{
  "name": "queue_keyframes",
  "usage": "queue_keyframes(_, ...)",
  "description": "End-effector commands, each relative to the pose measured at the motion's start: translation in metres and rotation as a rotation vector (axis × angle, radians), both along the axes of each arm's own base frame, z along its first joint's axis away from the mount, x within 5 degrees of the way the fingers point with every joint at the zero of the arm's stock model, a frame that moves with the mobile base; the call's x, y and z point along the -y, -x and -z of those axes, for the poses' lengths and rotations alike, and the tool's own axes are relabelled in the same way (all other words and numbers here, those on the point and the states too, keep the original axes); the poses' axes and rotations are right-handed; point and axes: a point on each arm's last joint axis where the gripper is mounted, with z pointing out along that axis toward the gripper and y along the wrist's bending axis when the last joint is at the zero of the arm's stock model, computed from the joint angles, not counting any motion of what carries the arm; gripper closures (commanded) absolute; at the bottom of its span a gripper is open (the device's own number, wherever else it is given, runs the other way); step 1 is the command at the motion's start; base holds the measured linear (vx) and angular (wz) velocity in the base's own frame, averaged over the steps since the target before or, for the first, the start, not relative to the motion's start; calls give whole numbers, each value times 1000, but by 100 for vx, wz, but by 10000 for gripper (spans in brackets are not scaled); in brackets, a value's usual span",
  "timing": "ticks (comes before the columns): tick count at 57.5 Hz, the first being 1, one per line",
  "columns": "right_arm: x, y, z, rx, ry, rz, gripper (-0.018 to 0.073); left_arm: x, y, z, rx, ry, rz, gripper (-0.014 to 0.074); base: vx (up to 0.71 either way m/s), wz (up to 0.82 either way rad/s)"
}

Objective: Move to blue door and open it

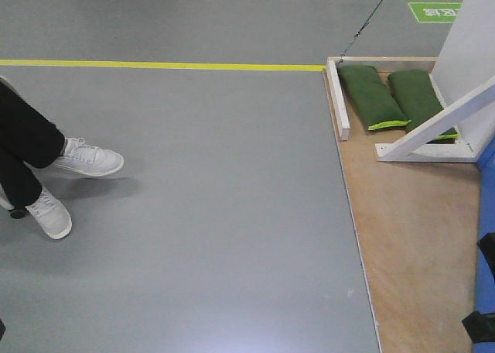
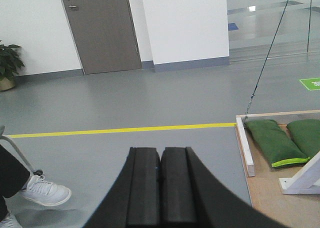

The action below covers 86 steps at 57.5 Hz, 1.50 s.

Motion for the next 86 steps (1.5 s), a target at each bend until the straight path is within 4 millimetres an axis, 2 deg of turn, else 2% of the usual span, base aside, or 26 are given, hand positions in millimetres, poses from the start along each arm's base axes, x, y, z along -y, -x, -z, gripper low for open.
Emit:
queue_keyframes(1,0,0,-8,93,-11,1,547,1,0,-17,123,9,11,524,18,0)
queue_keyframes(53,0,0,-8,93,-11,1,547,1,0,-17,123,9,11,524,5,0)
queue_keyframes(58,0,1,-15,106,-13,1,547,1,0,-17,123,9,11,524,0,0)
queue_keyframes(59,2,10,-55,166,-23,1,547,1,0,-17,123,9,11,524,0,0)
queue_keyframes(75,7,41,-171,391,-59,1,547,1,0,-17,123,9,11,524,0,0)
queue_keyframes(86,7,43,-237,474,-72,1,547,1,0,-17,123,9,11,524,0,0)
